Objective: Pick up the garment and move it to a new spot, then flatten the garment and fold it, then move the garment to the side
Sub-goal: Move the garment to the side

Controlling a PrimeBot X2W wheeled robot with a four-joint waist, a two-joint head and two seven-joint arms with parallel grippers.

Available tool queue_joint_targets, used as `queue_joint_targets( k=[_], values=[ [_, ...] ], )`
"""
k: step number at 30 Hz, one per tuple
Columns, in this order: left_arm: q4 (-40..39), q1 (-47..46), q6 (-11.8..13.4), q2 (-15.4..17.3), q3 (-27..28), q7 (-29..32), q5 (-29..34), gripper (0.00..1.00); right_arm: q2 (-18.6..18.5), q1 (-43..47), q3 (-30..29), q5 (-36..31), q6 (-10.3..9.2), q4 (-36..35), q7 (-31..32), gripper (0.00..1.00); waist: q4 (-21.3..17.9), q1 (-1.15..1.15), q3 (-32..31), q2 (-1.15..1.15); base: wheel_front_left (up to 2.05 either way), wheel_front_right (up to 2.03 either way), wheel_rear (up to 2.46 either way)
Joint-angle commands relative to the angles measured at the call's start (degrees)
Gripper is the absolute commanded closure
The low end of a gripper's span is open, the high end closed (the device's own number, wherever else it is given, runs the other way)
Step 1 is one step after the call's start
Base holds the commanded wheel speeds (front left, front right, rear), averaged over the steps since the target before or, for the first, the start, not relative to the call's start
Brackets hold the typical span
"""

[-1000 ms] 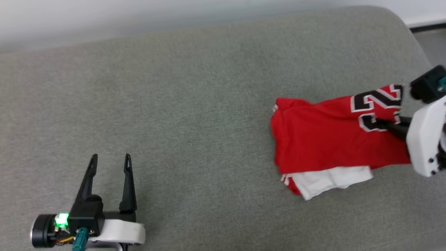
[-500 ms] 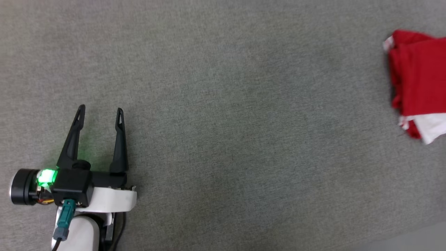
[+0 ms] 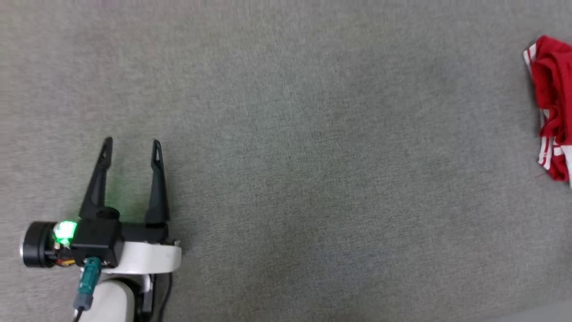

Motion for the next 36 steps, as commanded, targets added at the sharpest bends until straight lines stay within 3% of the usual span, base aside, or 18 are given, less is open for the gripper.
queue_joint_targets(
  k=[1,9,18,28,35,36],
  values=[
    [0.17,0.79,0.3,-0.49,-0.17,-0.12,-0.27,0.0,0.63,-0.32,-0.54,-2.06,-0.09,-0.78,-1.91,0.0,0.97,-0.01,-3.26,0.0,0.0,0.0,0.0],
    [1.43,5.45,1.74,-2.57,-0.13,-0.12,-0.86,0.0,8.15,1.2,-3.37,-11.92,-0.09,-7.91,-19.49,0.0,3.84,-0.01,-11.78,0.0,0.0,0.0,0.0],
    [2.69,10.41,2.56,-4.17,-0.8,-0.12,-0.93,0.0,19.34,7.27,0.2,-13.22,-0.09,-13.7,-35.55,0.0,7.65,-0.01,-19.03,0.0,0.0,0.0,0.0],
    [4.14,14.22,2.81,-5.02,-1.41,-0.12,-0.91,0.0,29.14,23.32,2.79,-8.25,-0.09,-16.99,-38.75,0.0,10.48,-0.01,-24.45,0.0,0.0,0.0,0.0],
    [4.73,15.82,2.58,-5.15,-1.57,-0.12,-0.71,0.0,33.26,34.2,-0.6,-6.61,-0.08,-20.13,-38.78,0.0,11.19,-0.01,-26.33,0.0,0.0,0.0,0.0],
    [4.79,16.56,2.38,-5.19,-1.63,-0.12,-0.77,0.0,34.74,39.06,-2.17,-6.78,-0.08,-22.33,-38.78,0.0,11.1,-0.01,-27.19,0.0,0.0,0.0,0.0]
  ],
)
